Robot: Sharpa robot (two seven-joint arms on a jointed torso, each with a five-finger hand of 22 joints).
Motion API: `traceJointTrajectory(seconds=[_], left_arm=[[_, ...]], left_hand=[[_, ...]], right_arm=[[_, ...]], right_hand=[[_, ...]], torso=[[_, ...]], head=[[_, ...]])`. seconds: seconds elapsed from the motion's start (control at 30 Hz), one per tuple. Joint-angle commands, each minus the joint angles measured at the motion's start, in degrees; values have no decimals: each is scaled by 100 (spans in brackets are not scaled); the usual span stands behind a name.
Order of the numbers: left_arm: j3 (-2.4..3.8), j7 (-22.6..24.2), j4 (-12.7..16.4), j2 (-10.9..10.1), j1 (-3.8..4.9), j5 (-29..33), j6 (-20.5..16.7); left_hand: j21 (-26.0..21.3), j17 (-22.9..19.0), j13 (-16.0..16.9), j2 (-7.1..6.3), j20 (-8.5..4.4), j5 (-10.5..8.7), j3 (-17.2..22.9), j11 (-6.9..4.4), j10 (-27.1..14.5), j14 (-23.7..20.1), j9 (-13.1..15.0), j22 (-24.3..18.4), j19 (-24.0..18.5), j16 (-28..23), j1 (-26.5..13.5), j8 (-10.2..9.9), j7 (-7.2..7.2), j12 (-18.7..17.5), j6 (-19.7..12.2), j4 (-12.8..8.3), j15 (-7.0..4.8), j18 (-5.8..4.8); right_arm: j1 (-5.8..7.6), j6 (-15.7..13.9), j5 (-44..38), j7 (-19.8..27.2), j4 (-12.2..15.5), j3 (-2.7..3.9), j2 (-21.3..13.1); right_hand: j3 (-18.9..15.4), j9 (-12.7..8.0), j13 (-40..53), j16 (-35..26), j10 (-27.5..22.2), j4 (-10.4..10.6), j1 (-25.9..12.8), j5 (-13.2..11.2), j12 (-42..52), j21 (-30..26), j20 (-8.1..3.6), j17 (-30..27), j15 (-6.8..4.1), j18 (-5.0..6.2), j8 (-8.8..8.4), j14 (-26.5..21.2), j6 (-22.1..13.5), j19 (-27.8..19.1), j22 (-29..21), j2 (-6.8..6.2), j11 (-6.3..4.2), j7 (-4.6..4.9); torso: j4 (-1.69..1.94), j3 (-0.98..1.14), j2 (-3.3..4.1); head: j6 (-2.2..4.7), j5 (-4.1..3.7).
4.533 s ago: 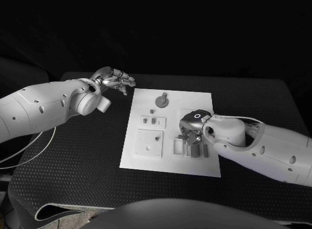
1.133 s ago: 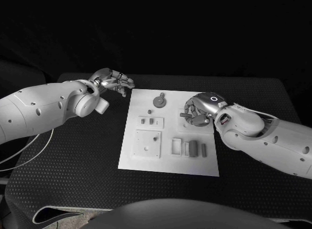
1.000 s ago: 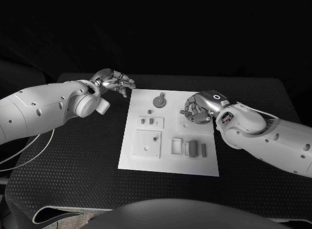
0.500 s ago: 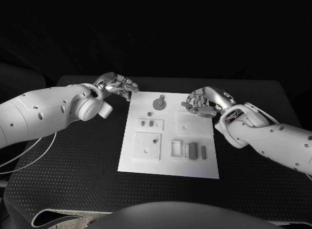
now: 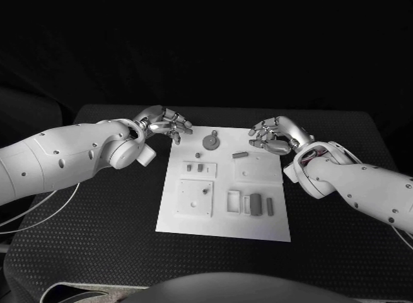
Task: Assemble the parts on the task board
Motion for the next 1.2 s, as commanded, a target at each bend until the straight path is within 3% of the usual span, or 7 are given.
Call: traceJointTrajectory(seconds=[0.03,0.47,0.7,0.93,1.1,1.2], left_arm=[[-3,72,32,15,5,-126,98],[-9,69,15,-8,6,-126,60],[-9,71,17,-22,6,-126,56],[-10,65,12,-41,6,-125,61],[-11,63,-7,-32,6,-124,61],[-13,56,-19,-32,6,-121,65]], left_hand=[[-23,7,-10,-5,27,-37,43,3,-33,1,-1,9,0,-17,45,39,-1,-29,39,-2,41,185],[-24,12,-10,1,30,-37,43,4,-29,4,-1,14,3,-15,39,45,10,-21,47,1,43,186],[-24,14,-10,4,31,-37,42,3,-26,7,-1,17,7,-13,34,47,11,-17,51,3,42,187],[-23,16,-9,2,32,-38,40,3,-24,9,-2,19,9,-12,28,48,12,-15,52,4,42,188],[-23,18,-9,-2,32,-38,35,3,-23,11,-3,22,12,-10,18,48,13,-14,53,6,42,188],[-23,19,-10,-5,32,-38,31,3,-24,12,-4,24,13,-9,9,48,14,-13,52,6,42,189]], right_arm=[[-4,232,439,269,-41,3,20],[-3,382,78,42,-192,2,21],[0,620,-1165,-173,-285,3,87],[64,1027,-2848,-566,-403,5,275],[171,1298,-3590,-753,-491,7,484],[217,1411,-3806,-795,-518,7,577]], right_hand=[[-10,2,-35,-2,39,-37,11,-5,-32,-26,19,-3,57,259,-32,-1,-120,-15,-3,64,-5,87],[-19,12,-93,-1,86,-51,13,-5,-60,-26,23,-2,54,259,-13,-1,-98,-14,0,102,-10,80],[-29,5,-183,-23,14,-80,8,-1,-153,-53,39,-7,83,259,-36,-51,-153,-57,-1,78,21,105],[15,-70,-610,-49,-375,-93,47,-3,-640,-151,142,8,282,259,-162,-296,-432,-246,7,-10,225,259],[50,-146,-1059,-94,-842,-50,74,0,-1168,-262,251,-6,528,259,-252,-545,-680,-440,5,-127,479,178],[65,-189,-1283,-146,-951,-18,117,-5,-1382,-298,304,-77,563,259,-288,-613,-812,-500,5,-188,515,136]], torso=[[-2,4,3],[-3,1,3],[2,-2,2],[5,-3,4],[13,-5,5],[18,-8,6]], head=[[17,-5],[32,-47],[50,-65],[73,-68],[85,-65],[87,-55]])
